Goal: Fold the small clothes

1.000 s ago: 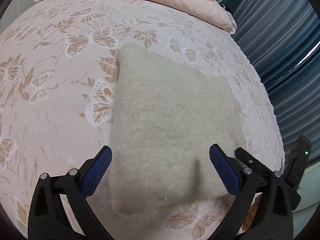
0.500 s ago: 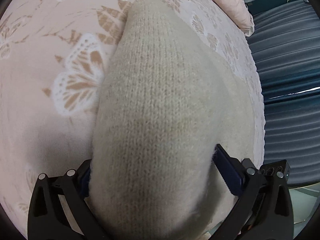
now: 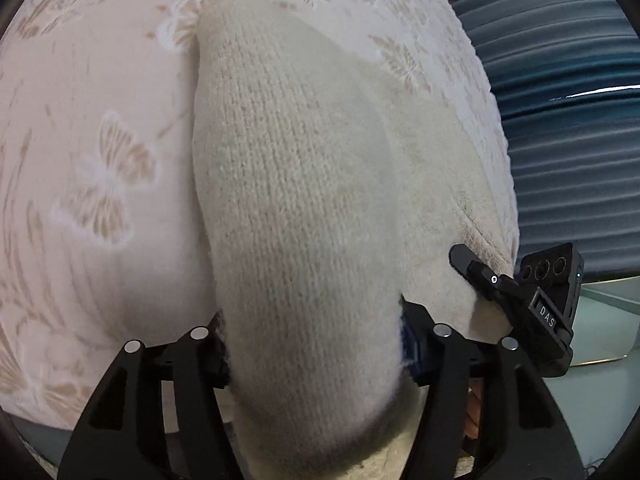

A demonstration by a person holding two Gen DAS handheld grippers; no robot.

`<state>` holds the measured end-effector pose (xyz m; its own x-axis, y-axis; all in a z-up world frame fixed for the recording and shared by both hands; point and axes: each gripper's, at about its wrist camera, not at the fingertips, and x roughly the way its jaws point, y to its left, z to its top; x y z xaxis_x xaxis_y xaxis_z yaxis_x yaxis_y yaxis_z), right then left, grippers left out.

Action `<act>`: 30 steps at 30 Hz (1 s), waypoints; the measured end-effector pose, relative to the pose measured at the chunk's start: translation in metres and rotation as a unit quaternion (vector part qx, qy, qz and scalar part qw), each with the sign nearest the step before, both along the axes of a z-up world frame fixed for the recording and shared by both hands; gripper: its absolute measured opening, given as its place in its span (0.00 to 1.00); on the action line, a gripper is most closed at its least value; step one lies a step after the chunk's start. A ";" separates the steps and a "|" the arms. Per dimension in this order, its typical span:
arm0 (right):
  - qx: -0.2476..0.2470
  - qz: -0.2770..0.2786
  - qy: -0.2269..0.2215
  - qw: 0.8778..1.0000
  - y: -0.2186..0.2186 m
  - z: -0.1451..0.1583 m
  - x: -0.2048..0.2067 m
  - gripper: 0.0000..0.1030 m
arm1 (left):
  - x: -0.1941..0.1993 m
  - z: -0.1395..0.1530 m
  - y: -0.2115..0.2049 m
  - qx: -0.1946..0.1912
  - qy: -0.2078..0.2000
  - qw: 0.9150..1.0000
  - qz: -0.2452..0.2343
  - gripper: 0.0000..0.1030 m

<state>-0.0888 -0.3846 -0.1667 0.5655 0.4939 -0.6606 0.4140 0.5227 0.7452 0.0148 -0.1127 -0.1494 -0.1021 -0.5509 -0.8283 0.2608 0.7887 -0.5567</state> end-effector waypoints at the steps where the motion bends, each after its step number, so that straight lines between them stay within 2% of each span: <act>1: 0.007 -0.007 0.008 1.000 0.000 -0.010 -0.008 0.58 | -0.006 -0.004 -0.002 0.011 -0.011 1.000 -0.001 0.72; 2: 0.019 -0.019 0.010 1.000 -0.002 -0.018 -0.013 0.66 | -0.007 -0.006 -0.004 0.014 -0.020 1.000 0.000 0.79; 3: 0.034 -0.032 0.008 0.999 -0.005 -0.024 -0.015 0.67 | -0.007 -0.008 -0.009 0.019 -0.026 0.999 -0.001 0.83; 4: 0.049 -0.040 0.006 0.998 -0.006 -0.030 -0.015 0.71 | -0.005 -0.011 -0.015 0.021 -0.029 0.999 -0.008 0.90; 5: 0.059 -0.045 0.006 0.997 -0.007 -0.033 -0.014 0.77 | -0.003 -0.013 -0.021 0.026 -0.030 0.999 -0.016 0.94; 7: 0.060 -0.045 0.003 0.997 -0.005 -0.033 -0.006 0.82 | 0.003 -0.018 -0.027 0.034 -0.022 0.999 -0.007 0.96; 9: 0.033 -0.034 0.011 0.999 0.001 -0.027 0.003 0.76 | 0.008 -0.017 -0.024 0.029 -0.008 0.999 0.015 0.96; 10: 0.017 -0.029 0.010 0.999 0.005 -0.021 0.008 0.61 | 0.009 -0.014 -0.023 0.024 -0.008 0.999 0.019 0.91; 11: 0.002 -0.023 0.008 1.000 0.007 -0.015 0.009 0.50 | 0.008 -0.007 -0.023 0.027 -0.016 0.999 0.017 0.81; 12: -0.010 -0.021 0.003 1.000 0.009 -0.006 0.010 0.46 | 0.006 0.001 -0.023 0.033 -0.029 0.999 0.008 0.76; 14: -0.028 -0.024 -0.021 0.999 0.011 0.015 0.008 0.40 | 0.001 0.021 -0.025 0.040 -0.060 0.997 -0.011 0.59; 17: -0.073 -0.021 -0.055 0.996 0.021 0.059 0.003 0.39 | -0.005 0.057 -0.023 0.036 -0.101 0.994 -0.028 0.55; 21: -0.155 -0.006 -0.112 0.981 0.038 0.129 -0.005 0.39 | -0.017 0.116 -0.016 0.017 -0.169 0.985 -0.036 0.54; 25: -0.196 -0.012 -0.183 0.963 0.050 0.192 -0.020 0.39 | -0.034 0.183 -0.011 -0.008 -0.256 0.966 -0.032 0.55; 30: -0.214 -0.015 -0.261 0.941 0.071 0.252 -0.028 0.39 | -0.053 0.250 0.016 -0.037 -0.329 0.944 -0.017 0.55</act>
